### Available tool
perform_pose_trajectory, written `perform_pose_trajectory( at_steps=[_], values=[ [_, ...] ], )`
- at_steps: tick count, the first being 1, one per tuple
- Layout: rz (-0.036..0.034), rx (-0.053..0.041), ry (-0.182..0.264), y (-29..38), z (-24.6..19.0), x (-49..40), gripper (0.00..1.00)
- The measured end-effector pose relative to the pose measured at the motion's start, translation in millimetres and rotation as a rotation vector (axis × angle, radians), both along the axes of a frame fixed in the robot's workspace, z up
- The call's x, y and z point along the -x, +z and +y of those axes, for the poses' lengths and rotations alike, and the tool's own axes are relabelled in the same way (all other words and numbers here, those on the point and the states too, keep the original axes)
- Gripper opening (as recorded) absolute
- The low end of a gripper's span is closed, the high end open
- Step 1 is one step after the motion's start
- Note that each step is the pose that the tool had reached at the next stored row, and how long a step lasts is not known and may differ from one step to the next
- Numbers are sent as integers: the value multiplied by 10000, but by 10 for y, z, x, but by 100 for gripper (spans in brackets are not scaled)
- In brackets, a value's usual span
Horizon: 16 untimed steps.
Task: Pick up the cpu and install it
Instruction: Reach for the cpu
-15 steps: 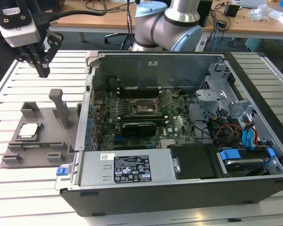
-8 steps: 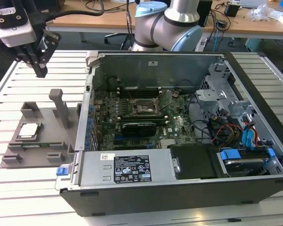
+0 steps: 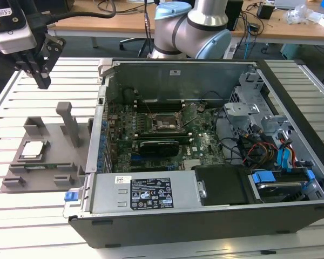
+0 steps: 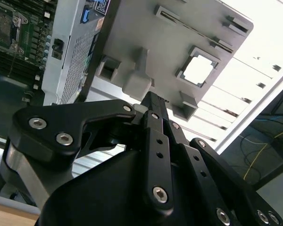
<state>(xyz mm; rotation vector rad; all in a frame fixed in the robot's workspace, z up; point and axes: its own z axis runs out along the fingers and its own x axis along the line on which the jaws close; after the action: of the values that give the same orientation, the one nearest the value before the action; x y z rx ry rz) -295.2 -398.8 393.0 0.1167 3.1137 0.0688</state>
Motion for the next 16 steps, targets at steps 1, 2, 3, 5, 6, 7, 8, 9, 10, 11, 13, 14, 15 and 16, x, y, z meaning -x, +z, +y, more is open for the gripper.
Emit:
perform_pose_trajectory(
  at_steps=[1, 2, 3, 5, 6, 7, 8, 9, 10, 11, 13, 14, 15, 16],
  values=[
    [0, 0, 1, 0, 0, 8, 11],
    [0, 0, 1, 0, 0, 16, 11],
    [-1, 0, 0, 0, 0, 29, 11],
    [-1, 0, 1, -1, 0, 51, 11],
    [0, 0, 0, 0, 0, 58, 11],
    [-1, 0, 0, 0, 0, 68, 11],
    [0, 0, 0, -1, 0, 78, 11],
    [0, 0, 0, 0, 0, 90, 11],
    [0, 0, 0, 0, 0, 98, 11],
    [0, -1, 0, -1, 0, 105, 11],
    [-1, 0, 1, -1, 0, 134, 11],
    [0, 0, 0, -1, 0, 150, 11],
    [0, 0, 1, -1, 0, 158, 11],
    [-1, -1, 1, -1, 0, 165, 11]
  ],
)
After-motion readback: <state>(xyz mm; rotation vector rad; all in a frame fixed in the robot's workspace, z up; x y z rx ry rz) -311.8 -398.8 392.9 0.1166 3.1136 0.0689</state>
